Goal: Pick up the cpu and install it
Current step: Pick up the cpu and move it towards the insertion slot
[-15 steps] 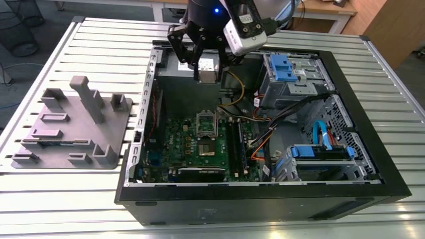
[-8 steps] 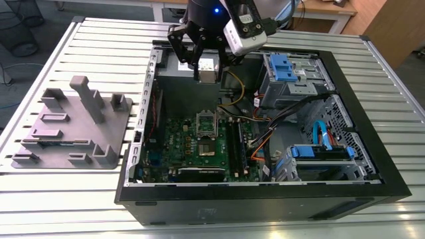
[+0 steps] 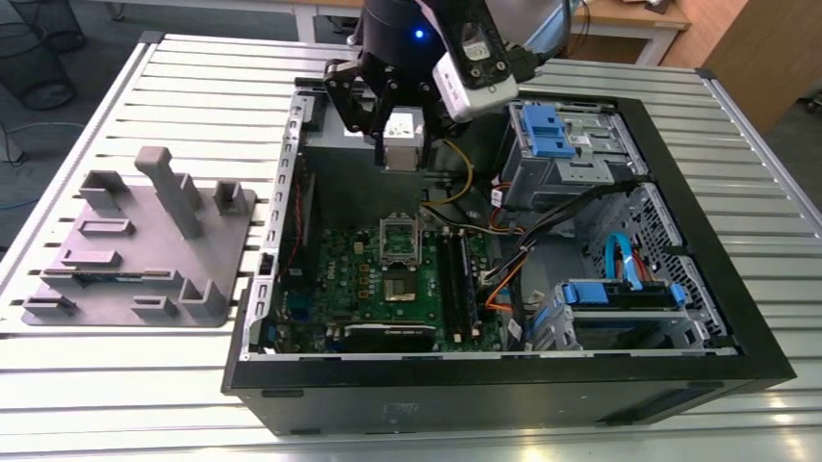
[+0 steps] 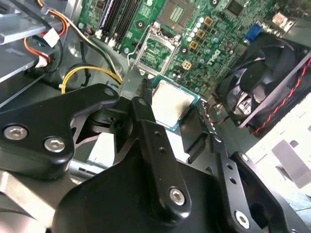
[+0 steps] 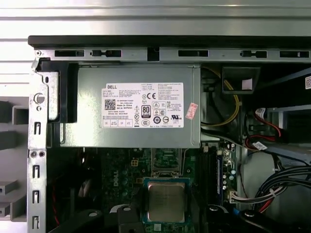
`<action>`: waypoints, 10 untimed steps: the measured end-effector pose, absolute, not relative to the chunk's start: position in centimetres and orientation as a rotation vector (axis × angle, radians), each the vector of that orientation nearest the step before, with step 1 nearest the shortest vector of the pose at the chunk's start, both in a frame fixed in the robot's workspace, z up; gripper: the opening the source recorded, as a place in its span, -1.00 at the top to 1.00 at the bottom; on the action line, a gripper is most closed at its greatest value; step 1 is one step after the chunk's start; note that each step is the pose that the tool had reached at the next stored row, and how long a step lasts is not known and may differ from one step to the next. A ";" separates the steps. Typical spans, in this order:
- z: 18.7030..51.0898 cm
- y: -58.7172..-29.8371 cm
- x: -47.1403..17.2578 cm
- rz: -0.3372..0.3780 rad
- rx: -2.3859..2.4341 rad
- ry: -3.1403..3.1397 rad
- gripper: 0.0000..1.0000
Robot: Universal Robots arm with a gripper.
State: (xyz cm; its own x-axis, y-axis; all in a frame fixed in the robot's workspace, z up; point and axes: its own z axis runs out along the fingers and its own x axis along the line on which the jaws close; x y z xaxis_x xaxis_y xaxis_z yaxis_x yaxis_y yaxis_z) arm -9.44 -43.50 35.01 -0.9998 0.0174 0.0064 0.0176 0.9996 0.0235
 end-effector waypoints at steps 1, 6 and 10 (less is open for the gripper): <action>34.9 -43.7 -9.4 -0.037 -0.027 -3.135 0.06; 34.0 -44.4 -9.4 -0.037 -0.027 -3.135 0.06; 33.3 -44.7 -9.4 -0.037 -0.027 -3.135 0.06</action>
